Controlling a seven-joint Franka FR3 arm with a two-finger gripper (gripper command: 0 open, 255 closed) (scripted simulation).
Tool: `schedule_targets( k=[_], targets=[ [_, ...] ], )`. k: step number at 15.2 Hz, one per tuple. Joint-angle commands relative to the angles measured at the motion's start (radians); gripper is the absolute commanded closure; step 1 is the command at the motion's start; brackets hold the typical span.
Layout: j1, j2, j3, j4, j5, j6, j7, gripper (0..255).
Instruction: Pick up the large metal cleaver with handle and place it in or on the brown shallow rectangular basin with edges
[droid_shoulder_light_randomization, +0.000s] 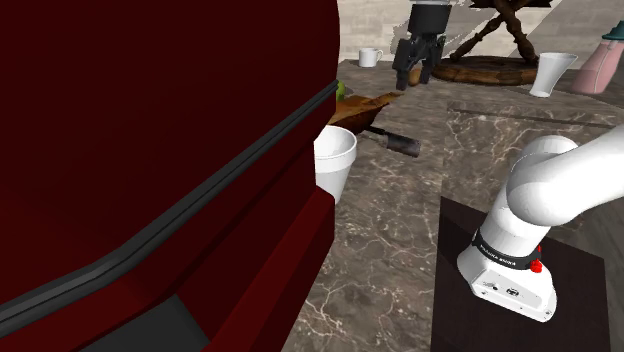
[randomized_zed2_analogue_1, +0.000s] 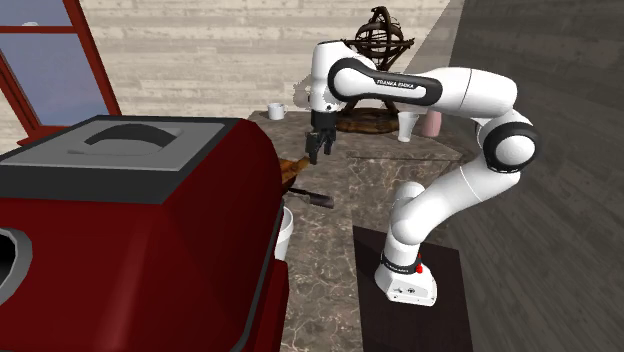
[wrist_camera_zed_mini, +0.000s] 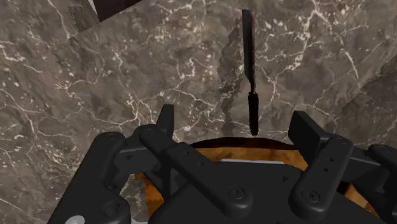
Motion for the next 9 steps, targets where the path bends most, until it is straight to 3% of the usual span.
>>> schedule_targets(
  k=[1,9],
  targets=[
    [0.0,0.0,0.0,0.0,0.0,0.0,0.0,0],
    [0.089,0.06,0.074,-0.196,-0.021,0.217,-0.1,0]
  ],
)
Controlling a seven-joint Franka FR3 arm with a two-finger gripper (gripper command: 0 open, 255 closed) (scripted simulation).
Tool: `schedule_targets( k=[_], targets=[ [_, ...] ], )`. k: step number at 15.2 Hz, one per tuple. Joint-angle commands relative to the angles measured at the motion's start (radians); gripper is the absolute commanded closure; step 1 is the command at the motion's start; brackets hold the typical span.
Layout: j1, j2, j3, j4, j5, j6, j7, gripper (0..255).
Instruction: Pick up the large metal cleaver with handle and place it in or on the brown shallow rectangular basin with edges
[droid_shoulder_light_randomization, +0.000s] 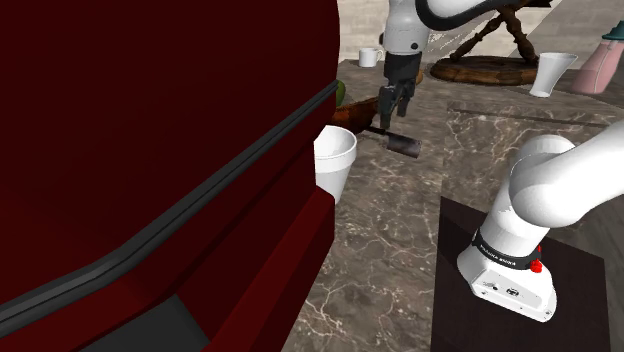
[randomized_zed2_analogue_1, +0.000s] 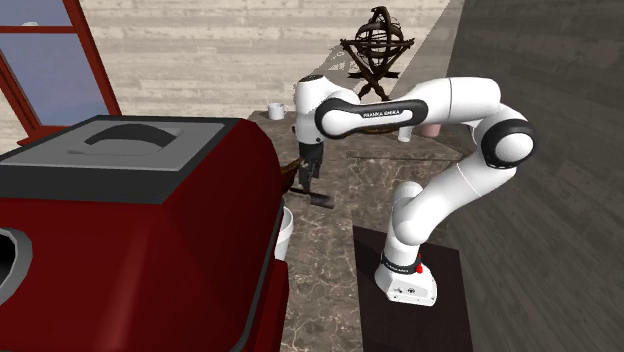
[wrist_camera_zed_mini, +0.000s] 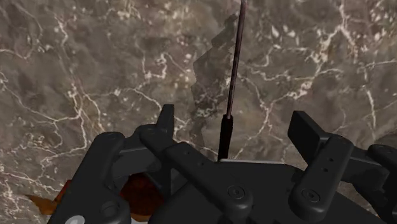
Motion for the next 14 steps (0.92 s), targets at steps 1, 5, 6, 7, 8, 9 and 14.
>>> schedule_targets(
  k=[1,5,6,7,8,9,14],
  targets=[
    [0.017,0.019,0.015,-0.03,-0.004,0.043,-0.018,0],
    [0.017,0.019,0.015,-0.084,-0.004,0.097,-0.018,0],
    [0.017,0.02,0.015,-0.097,-0.003,0.11,-0.018,0],
    [0.017,0.021,0.016,-0.11,-0.003,0.124,-0.018,0],
    [0.017,0.022,0.016,-0.123,-0.003,0.138,-0.018,0],
    [0.017,0.023,0.016,-0.13,-0.003,0.146,-0.018,0],
    [0.018,0.023,0.016,-0.13,-0.003,0.146,-0.018,0]
  ],
)
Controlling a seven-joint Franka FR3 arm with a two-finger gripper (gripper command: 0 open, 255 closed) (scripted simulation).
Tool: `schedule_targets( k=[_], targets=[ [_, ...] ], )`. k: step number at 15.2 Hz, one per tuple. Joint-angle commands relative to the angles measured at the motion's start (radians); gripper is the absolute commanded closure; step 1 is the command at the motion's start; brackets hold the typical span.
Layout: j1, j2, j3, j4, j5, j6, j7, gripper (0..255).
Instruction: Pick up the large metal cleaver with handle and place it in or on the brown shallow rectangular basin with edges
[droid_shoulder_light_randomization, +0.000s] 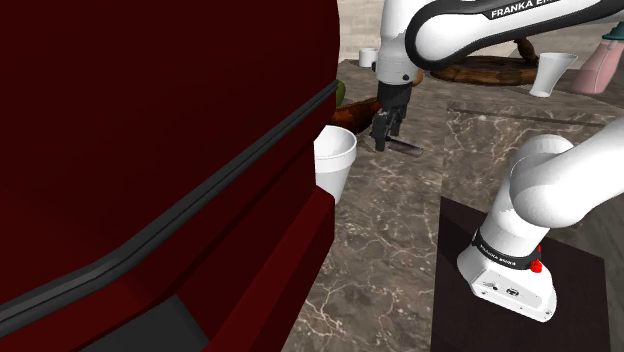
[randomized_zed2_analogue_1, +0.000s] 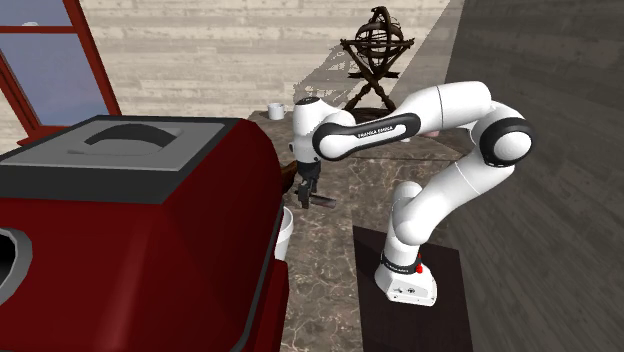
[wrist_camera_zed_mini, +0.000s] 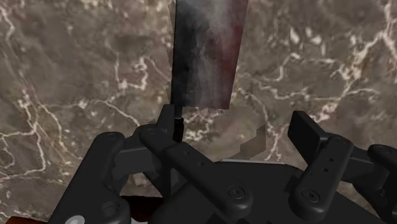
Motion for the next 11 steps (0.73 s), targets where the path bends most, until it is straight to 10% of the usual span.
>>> schedule_targets(
  k=[1,2,3,11],
  targets=[
    [0.0,0.0,0.0,0.0,0.0,0.0,0.0,0],
    [0.0,0.0,0.0,0.0,0.0,0.0,0.0,0],
    [0.0,0.0,0.0,0.0,0.0,0.0,0.0,255],
    [0.0,0.0,0.0,0.0,0.0,0.0,0.0,255]
  ],
)
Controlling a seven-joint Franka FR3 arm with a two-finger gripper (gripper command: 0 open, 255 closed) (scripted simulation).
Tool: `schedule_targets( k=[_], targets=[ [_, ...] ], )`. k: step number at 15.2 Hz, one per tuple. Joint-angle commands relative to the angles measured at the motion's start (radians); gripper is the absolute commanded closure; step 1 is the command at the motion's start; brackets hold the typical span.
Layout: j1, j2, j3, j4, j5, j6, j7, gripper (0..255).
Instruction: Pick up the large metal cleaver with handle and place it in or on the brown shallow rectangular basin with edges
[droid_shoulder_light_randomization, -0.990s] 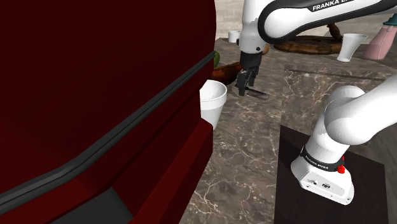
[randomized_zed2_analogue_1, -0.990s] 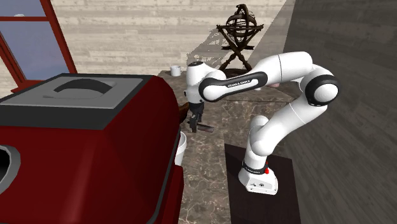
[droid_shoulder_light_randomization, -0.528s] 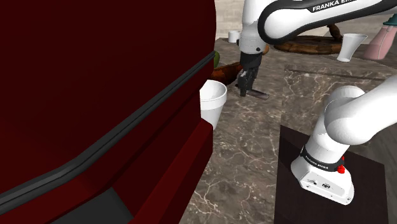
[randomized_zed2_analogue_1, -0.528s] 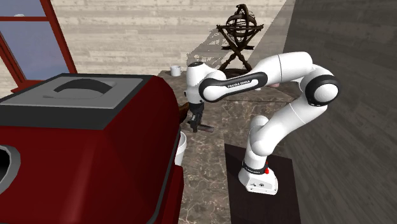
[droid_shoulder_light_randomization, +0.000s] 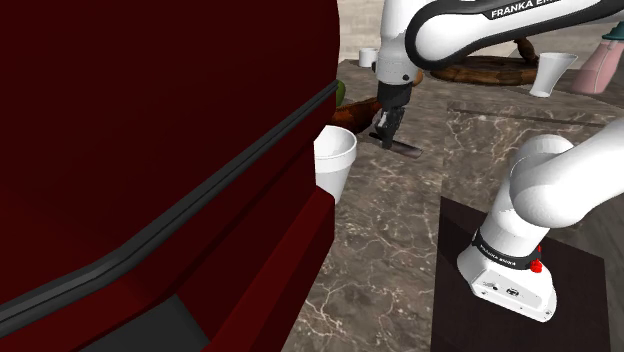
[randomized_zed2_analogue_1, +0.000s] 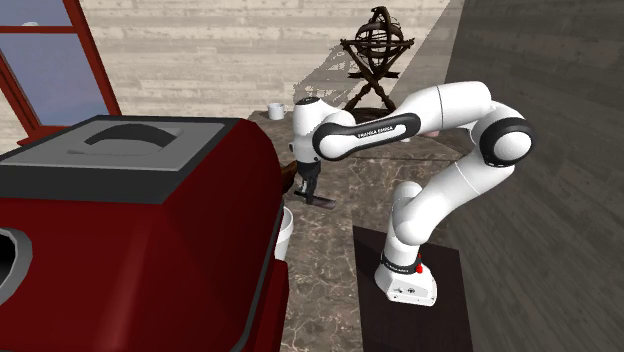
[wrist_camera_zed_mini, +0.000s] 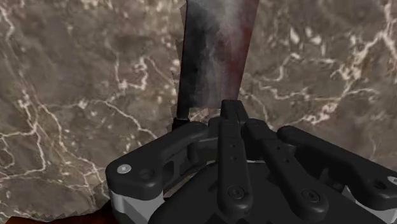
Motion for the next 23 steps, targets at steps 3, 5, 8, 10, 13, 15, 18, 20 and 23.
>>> schedule_targets(
  k=[3,5,8,10,13,15,18,20,23],
  targets=[
    [-0.008,-0.029,0.006,0.008,-0.014,-0.035,0.012,0],
    [-0.023,-0.084,0.02,0.027,-0.04,-0.106,0.034,0],
    [-0.025,-0.09,0.02,0.002,-0.043,-0.085,0.036,0],
    [-0.026,-0.09,0.019,-0.025,-0.044,-0.058,0.036,0],
    [-0.026,-0.087,0.018,-0.071,-0.045,-0.009,0.036,0],
    [-0.026,-0.087,0.018,-0.071,-0.045,-0.009,0.036,0],
    [-0.026,-0.087,0.018,-0.071,-0.045,-0.009,0.036,0],
    [-0.026,-0.087,0.018,-0.071,-0.045,-0.009,0.036,0],
    [-0.026,-0.087,0.018,-0.071,-0.045,-0.009,0.036,255]
  ],
)
